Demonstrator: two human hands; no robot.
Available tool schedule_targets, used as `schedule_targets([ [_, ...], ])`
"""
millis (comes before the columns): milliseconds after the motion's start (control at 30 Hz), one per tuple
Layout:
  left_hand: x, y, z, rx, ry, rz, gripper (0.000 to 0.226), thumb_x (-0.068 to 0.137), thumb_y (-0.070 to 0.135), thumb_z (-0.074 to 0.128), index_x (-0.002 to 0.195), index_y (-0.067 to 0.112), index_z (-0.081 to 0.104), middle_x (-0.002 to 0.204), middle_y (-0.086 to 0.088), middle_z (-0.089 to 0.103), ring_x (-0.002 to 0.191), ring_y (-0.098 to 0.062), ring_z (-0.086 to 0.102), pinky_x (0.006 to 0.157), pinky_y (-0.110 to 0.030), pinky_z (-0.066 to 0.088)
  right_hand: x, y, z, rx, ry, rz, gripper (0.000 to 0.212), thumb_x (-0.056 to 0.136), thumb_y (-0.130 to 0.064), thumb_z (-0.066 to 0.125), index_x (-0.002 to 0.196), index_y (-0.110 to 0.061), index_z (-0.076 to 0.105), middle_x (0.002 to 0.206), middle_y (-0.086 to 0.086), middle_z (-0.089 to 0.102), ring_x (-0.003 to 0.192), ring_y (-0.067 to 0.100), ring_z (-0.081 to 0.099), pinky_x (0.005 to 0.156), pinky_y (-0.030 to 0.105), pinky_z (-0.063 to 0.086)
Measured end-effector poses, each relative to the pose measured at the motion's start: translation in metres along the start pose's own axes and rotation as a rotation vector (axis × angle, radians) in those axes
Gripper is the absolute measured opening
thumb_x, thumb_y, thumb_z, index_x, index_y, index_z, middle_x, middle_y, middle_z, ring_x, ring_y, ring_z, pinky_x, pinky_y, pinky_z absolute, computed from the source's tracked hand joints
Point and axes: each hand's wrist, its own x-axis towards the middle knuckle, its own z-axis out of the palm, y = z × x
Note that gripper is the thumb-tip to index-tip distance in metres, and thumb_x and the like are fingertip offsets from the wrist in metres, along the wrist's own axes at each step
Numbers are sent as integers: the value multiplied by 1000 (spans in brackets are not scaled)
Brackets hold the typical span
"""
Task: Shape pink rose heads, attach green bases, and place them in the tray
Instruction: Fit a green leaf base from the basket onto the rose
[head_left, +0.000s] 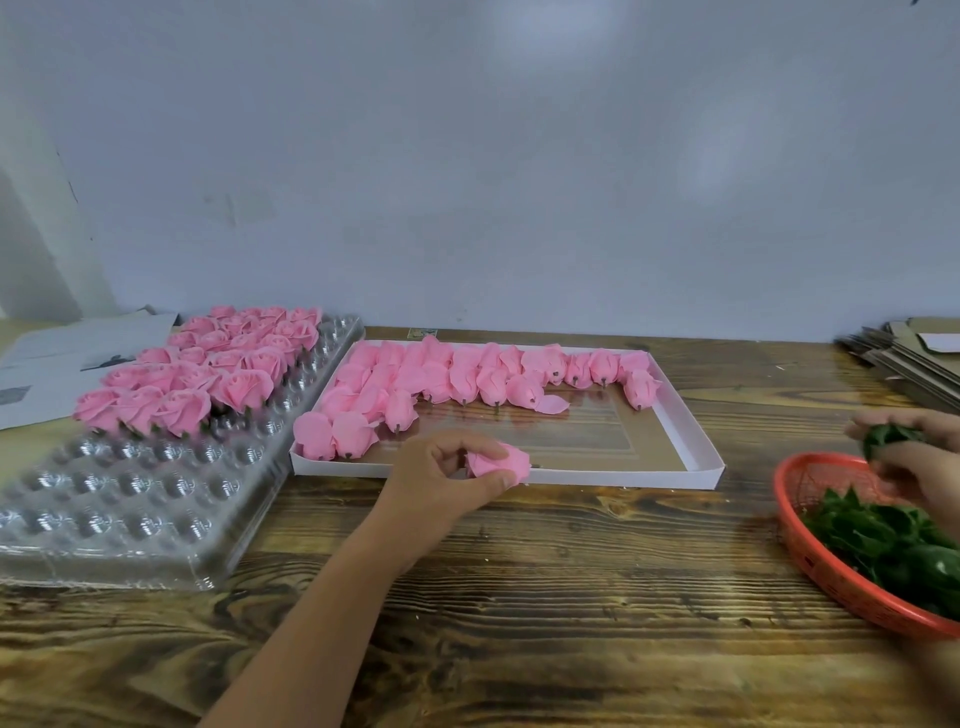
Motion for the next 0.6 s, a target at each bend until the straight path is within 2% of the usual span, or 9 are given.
schedule_targets([
  [100, 0, 0, 0, -10, -4, -10, 28, 80, 16, 85, 93, 39, 79, 108, 13, 76, 106, -8, 70, 91, -28, 58, -14, -35, 29, 479, -177, 131, 32, 92, 9, 47, 99, -12, 70, 96, 7, 77, 68, 9, 71, 58, 18, 58],
  [233, 0, 2, 0, -56, -5, -18, 27, 80, 14, 84, 94, 37, 79, 106, 12, 77, 104, -8, 71, 87, -21, 57, -46, -73, 73, 819, -325, 199, 17, 97, -4, 45, 100, -1, 62, 92, 15, 74, 81, 15, 73, 72, 22, 60],
  [300, -1, 4, 1, -72, -2, -19, 27, 80, 12, 84, 92, 37, 79, 104, 12, 77, 101, -7, 71, 82, -16, 55, -55, -83, 99, 876, -353, 270, 18, 97, -2, 44, 100, 4, 61, 91, 17, 72, 79, 16, 74, 73, 22, 61],
  [433, -2, 5, 2, -88, 8, -21, 29, 81, 9, 83, 90, 36, 79, 102, 10, 77, 98, -8, 72, 81, -16, 55, -68, -81, 156, 931, -393, 472, 22, 97, 9, 41, 105, 4, 60, 79, 16, 74, 65, 17, 74, 61, 19, 60],
  [533, -3, 5, 4, -90, 3, -42, 29, 81, 6, 83, 91, 33, 79, 101, 8, 78, 97, -9, 73, 81, -18, 56, -76, -70, 184, 842, -477, 539, 18, 92, 5, 56, 108, 6, 64, 81, 15, 71, 62, 14, 70, 54, 17, 58],
  [600, -3, 6, 5, -92, 8, -59, 28, 80, 7, 84, 91, 32, 79, 99, 9, 78, 95, -8, 73, 80, -17, 55, -82, -63, 193, 745, -559, 527, 34, 77, 2, 72, 110, 6, 67, 82, 12, 71, 63, 11, 68, 54, 16, 56],
])
